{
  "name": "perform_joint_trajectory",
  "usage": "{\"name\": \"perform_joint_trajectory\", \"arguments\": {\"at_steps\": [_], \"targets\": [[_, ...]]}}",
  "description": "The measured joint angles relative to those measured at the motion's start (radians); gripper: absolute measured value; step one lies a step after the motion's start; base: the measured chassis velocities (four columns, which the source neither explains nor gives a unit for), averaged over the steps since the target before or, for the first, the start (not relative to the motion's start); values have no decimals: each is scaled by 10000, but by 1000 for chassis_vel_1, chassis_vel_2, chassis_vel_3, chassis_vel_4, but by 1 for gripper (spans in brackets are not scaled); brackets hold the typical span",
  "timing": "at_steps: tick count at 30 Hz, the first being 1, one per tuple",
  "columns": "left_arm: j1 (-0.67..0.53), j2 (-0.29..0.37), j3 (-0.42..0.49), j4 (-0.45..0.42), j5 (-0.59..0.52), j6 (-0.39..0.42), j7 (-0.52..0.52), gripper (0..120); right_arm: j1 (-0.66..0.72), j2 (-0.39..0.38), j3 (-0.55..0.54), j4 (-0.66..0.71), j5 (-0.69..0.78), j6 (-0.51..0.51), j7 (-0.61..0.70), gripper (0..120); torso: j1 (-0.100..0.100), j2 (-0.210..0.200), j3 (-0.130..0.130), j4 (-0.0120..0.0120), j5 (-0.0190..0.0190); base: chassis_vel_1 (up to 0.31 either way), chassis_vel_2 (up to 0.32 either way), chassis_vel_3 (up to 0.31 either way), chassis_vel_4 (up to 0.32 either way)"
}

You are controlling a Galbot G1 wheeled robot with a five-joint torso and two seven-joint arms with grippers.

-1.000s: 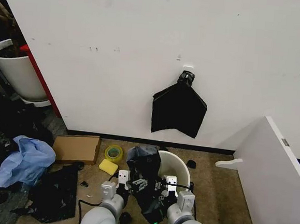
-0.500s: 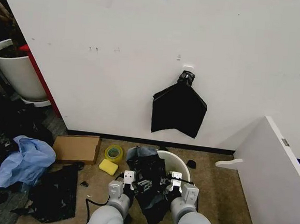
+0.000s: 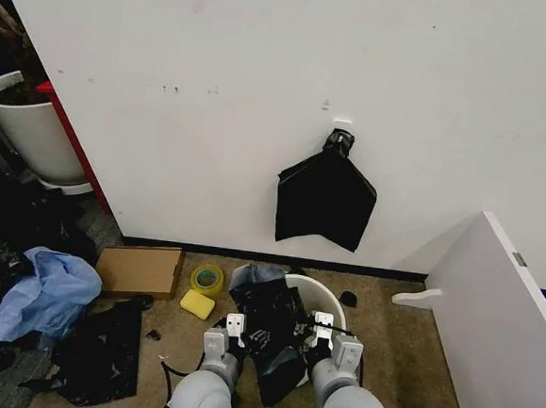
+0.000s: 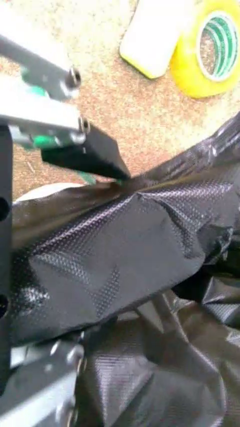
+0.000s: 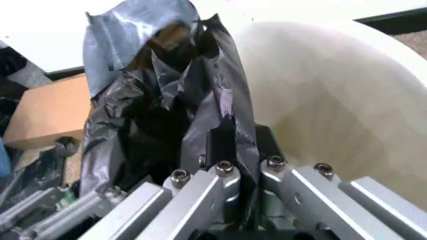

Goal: Place the garbage bag over the trash bin.

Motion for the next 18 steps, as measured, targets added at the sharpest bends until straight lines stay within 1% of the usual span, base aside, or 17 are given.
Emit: {"name": "perform_joint_trajectory", "arguments": {"at_steps": [2,3,6,9,10,11,12,13,14,16,17,18], "targets": [[-93,-2,-64,70,-225,153,26,47,32,32,5,-123,-107,39,-7,0,0,0,-1,0,1,0,0,0,0],[-93,-2,-64,70,-225,153,26,47,32,32,5,-123,-107,39,-7,0,0,0,-1,0,1,0,0,0,0],[-196,-26,-292,151,-772,564,22,33,86,81,11,-282,-297,111,-28,0,-1,0,-2,0,1,0,0,0,0],[-241,-16,-496,202,-1100,880,-50,25,87,98,-4,-326,-452,149,-39,0,-1,0,-2,0,0,0,0,0,0],[-251,26,-608,199,-1266,1089,-139,19,71,99,-24,-336,-561,181,-67,0,-1,0,-1,0,0,0,0,0,0],[-251,26,-608,199,-1266,1089,-139,19,71,99,-24,-336,-561,181,-67,0,-1,0,-1,0,0,0,0,0,0],[-251,56,-662,186,-1354,1177,-186,15,57,99,-38,-341,-637,224,-110,0,-1,0,-1,0,0,0,0,0,0],[-226,157,-818,119,-1586,1329,-259,8,6,98,-87,-356,-981,473,-320,0,-1,0,-1,0,0,0,0,0,0],[-204,201,-892,97,-1658,1338,-265,5,-11,96,-105,-366,-1128,587,-408,0,-1,0,-1,0,0,0,0,0,0],[-103,309,-1065,-15,-1833,1253,-214,2,-58,97,-173,-468,-1779,1159,-741,0,0,0,0,0,-5,0,0,0,0],[-12,377,-1150,-96,-1920,1173,-138,1,-85,99,-200,-548,-2259,1600,-952,0,0,0,0,-4,-7,0,0,0,0],[-12,377,-1150,-96,-1920,1173,-138,1,-85,99,-200,-548,-2259,1600,-952,0,0,0,0,-4,-7,0,0,0,0]]}}
